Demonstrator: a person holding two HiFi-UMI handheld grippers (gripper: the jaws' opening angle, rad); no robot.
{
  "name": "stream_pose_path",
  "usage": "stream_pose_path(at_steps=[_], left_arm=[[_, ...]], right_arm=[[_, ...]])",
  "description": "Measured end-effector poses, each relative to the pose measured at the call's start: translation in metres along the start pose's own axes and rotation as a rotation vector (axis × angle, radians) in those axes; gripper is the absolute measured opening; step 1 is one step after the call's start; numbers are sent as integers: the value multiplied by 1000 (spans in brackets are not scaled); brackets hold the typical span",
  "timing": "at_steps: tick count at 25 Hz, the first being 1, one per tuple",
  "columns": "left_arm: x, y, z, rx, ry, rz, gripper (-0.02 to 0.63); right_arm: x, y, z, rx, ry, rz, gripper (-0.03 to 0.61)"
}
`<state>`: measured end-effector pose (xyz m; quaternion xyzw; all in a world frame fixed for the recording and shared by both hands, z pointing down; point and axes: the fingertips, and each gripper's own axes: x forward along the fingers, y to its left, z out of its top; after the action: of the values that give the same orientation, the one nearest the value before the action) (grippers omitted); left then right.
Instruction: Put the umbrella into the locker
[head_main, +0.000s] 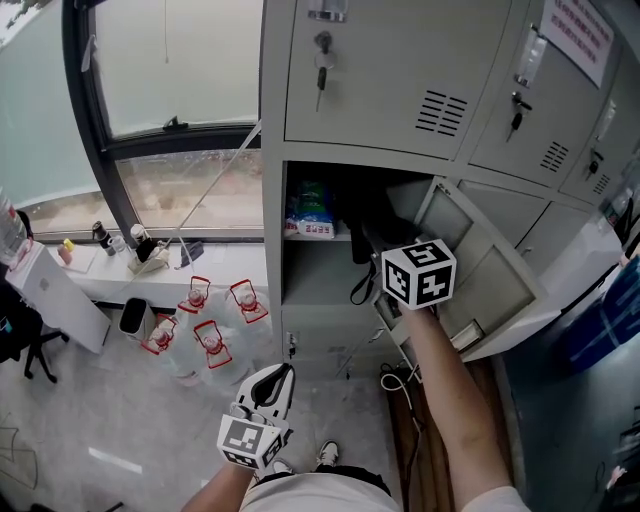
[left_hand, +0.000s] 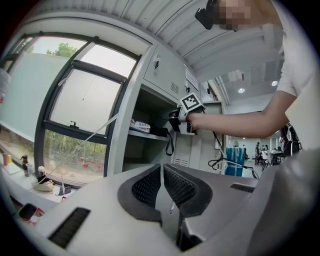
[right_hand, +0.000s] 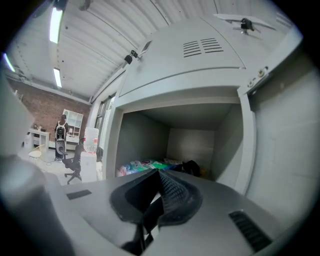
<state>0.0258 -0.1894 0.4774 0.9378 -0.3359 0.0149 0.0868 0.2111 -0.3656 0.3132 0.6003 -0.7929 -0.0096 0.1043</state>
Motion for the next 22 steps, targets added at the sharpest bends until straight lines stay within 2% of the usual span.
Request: stream_pose_path(at_steps=[4, 10, 18, 22], left_arm=[[-2, 7, 6, 9, -11, 16, 38], [-8, 20, 16, 32, -29, 49, 38], [-26, 39, 34, 82, -50, 103, 38], [-35, 47, 46, 106, -67, 133, 38]], right_arm=[[-21, 13, -4, 45, -52, 39, 17], [-61, 30, -15, 32, -108, 53, 17], [-139, 38, -35, 28, -175, 25, 18], [-182, 40, -43, 4, -188, -17, 18]])
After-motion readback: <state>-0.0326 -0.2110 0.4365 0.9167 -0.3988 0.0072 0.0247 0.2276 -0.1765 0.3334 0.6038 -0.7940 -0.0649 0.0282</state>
